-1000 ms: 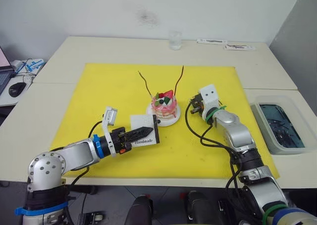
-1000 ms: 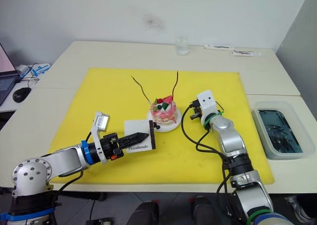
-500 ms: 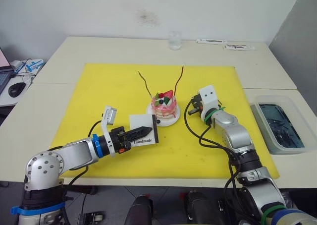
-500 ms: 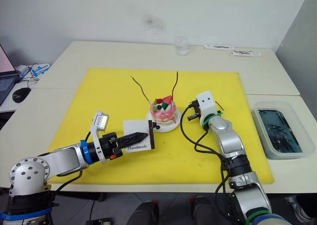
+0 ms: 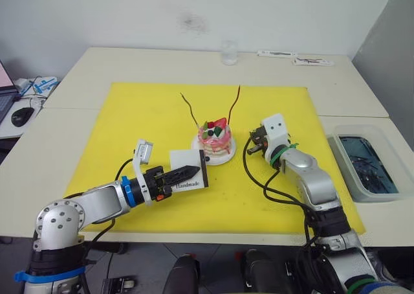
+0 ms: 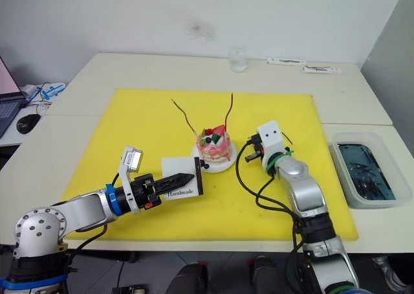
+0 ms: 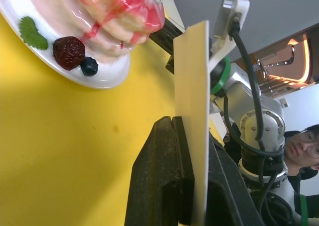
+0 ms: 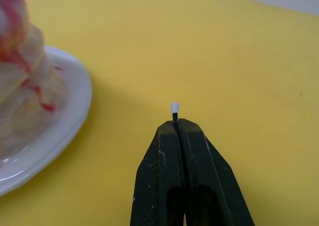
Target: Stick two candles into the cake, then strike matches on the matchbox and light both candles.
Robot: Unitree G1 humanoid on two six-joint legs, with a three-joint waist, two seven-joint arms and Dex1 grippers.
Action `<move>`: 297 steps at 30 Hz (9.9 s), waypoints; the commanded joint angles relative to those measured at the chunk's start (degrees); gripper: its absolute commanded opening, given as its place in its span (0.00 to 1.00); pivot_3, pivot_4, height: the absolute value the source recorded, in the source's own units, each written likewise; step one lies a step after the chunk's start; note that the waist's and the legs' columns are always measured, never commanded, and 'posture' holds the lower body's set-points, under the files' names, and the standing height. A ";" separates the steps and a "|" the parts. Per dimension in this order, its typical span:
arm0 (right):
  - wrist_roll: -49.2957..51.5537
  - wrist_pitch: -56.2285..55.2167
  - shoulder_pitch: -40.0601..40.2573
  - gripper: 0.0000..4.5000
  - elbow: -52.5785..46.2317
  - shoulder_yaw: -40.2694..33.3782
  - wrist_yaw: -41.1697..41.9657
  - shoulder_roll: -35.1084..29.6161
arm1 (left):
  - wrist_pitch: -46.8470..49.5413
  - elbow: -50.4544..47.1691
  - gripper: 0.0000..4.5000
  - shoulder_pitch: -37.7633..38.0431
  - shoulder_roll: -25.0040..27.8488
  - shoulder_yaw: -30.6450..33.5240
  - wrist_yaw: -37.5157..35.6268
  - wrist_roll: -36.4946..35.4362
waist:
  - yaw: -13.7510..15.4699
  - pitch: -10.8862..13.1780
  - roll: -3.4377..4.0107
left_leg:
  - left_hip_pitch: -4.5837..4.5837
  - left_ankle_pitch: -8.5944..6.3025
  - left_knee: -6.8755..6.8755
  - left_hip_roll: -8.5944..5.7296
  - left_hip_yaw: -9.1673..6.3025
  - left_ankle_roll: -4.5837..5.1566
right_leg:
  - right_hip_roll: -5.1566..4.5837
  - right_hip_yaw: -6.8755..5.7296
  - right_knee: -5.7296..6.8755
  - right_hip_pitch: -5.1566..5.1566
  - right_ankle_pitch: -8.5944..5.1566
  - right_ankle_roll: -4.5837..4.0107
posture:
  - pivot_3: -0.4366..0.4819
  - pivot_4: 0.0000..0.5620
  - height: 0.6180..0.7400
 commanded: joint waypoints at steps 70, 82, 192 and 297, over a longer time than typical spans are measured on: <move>9.79 -26.10 26.55 0.54 -9.30 -1.29 24.43 -18.50 | 1.87 0.85 0.00 -4.63 4.77 -9.69 -10.43 0.81 | 0.04 -0.01 -0.01 | 0.30 0.01 0.12 0.01 0.15 0.02 | 0.02 0.16 0.03 0.28 -0.27 0.14 | 0.48 0.27 1.00; 8.22 -27.11 26.09 0.54 -9.24 0.28 24.93 -17.77 | 2.10 0.85 0.00 -4.73 4.49 -9.80 -10.51 0.91 | 0.02 -0.01 -0.01 | 0.40 0.01 0.12 0.02 0.15 0.02 | 0.03 0.16 0.04 0.38 -0.28 0.13 | 0.48 0.27 1.00; 8.40 0.88 3.06 0.01 -30.00 8.53 30.78 -29.17 | -8.49 -5.88 0.00 -8.48 -6.90 -13.23 -12.54 26.36 | 0.20 0.00 -0.02 | 0.31 0.01 0.12 -0.02 -0.02 0.01 | 0.00 -0.01 -0.04 0.42 -0.14 0.35 | 0.48 0.27 1.00; 6.22 -1.57 1.00 0.01 -28.85 8.94 32.21 -28.16 | -6.74 -2.72 0.00 -11.50 -9.63 -12.52 -18.11 31.30 | 0.14 0.00 -0.02 | 0.29 0.01 0.14 -0.02 -0.03 0.02 | 0.00 -0.02 -0.04 0.42 -0.13 0.38 | 0.48 0.27 1.00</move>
